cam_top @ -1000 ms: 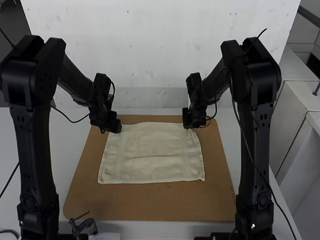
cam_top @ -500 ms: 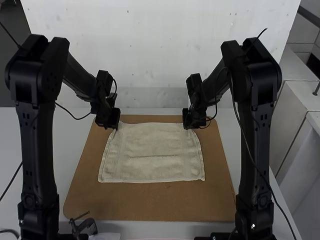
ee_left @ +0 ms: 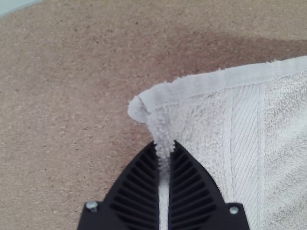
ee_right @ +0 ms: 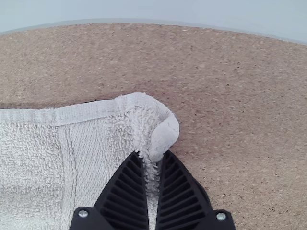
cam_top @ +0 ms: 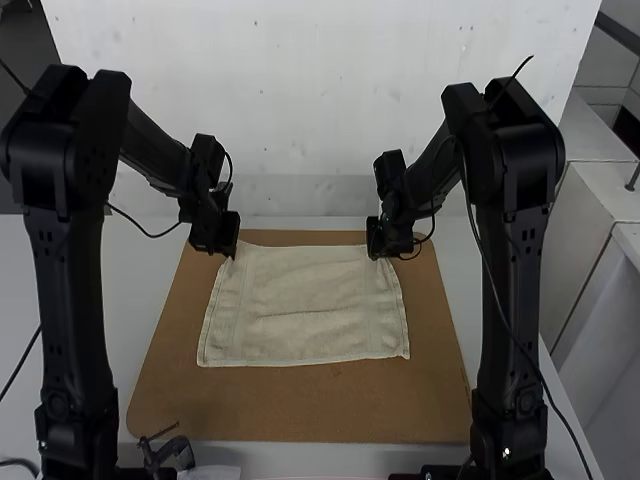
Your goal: Fold the towel.
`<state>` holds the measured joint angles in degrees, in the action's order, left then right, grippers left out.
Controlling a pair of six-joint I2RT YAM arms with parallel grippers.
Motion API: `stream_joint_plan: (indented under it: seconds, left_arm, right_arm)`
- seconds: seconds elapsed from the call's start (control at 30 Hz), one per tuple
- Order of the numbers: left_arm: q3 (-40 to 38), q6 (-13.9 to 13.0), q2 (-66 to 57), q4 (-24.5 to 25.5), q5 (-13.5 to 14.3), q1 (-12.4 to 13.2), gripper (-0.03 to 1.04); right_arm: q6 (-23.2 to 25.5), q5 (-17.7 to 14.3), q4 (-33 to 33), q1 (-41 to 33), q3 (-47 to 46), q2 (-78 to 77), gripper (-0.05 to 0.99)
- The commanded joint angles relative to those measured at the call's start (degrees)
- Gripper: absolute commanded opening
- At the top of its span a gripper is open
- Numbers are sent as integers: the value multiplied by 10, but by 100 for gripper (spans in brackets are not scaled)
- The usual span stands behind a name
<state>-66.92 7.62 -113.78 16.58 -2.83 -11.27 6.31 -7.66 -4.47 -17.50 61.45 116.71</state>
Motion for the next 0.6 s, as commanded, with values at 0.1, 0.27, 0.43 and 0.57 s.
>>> stream_joint_plan:
  seconds: [0.1, 0.27, 0.43, 0.57]
  left_arm:
    - [-3, 28, 73, 6, -5, -3, 2]
    - [3, 39, 120, 6, 2, -9, 2]
    - [17, 42, 165, 14, -1, -17, 2]
    - [54, 45, 196, 14, 5, -31, 2]
  right_arm:
    - [14, -45, -48, 9, -19, -67, 2]
    - [16, -45, -95, 6, -49, -104, 2]
    - [13, -41, -132, 4, -92, -155, 2]
    - [8, -41, -132, 0, -123, -184, 2]
